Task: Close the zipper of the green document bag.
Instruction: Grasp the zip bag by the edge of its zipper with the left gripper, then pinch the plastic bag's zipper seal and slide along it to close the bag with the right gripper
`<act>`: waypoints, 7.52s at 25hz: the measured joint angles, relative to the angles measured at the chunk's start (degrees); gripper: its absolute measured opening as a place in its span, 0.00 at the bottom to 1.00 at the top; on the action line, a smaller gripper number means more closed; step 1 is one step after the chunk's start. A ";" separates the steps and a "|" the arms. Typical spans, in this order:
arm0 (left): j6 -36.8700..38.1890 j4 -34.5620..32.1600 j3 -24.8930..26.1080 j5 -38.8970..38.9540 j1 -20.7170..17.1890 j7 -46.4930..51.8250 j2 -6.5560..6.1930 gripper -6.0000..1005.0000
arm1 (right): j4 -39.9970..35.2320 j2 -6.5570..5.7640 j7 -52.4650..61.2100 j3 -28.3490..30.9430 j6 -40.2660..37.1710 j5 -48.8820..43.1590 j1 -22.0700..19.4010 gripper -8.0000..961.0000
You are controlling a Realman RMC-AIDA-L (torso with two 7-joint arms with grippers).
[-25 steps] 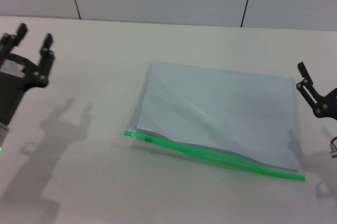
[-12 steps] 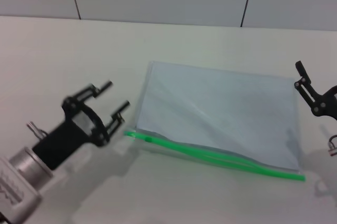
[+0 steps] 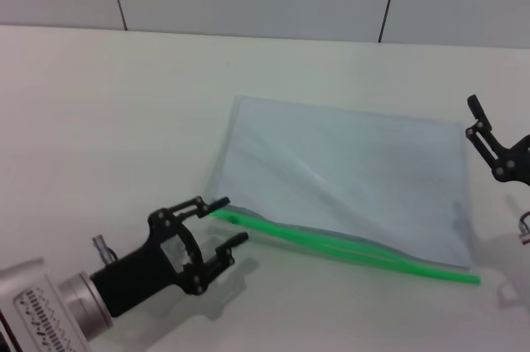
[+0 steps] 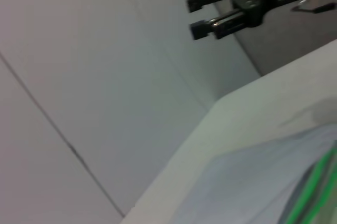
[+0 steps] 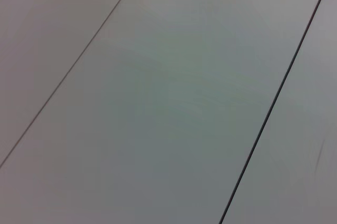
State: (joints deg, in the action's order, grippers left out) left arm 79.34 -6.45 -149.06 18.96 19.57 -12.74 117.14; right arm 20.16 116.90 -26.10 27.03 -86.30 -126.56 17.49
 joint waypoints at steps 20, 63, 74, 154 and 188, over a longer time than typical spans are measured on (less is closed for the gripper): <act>-8.61 -1.17 1.15 2.72 0.00 -9.41 0.02 0.47 | -0.39 0.08 0.00 0.07 0.09 0.00 -0.09 0.80; -18.01 -2.25 2.29 4.90 7.64 -29.77 0.15 0.46 | 0.32 0.17 0.00 -0.96 0.08 -0.31 1.85 0.77; -18.09 -2.42 1.79 4.42 8.25 -33.42 0.28 0.46 | 0.33 0.17 0.00 -1.82 0.35 -0.34 2.69 0.76; -17.48 -9.01 1.67 3.80 7.51 -38.06 0.26 0.06 | 7.09 1.12 -24.86 -14.98 30.84 -10.37 14.51 0.36; -17.43 -9.02 0.95 3.81 7.40 -38.06 0.28 0.06 | 8.87 1.20 -32.75 -13.04 30.98 -10.39 11.83 0.11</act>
State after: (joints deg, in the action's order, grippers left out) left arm 61.91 -15.48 -148.11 22.77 26.96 -50.80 117.42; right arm 29.02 118.11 -58.86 13.99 -55.32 -136.95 29.32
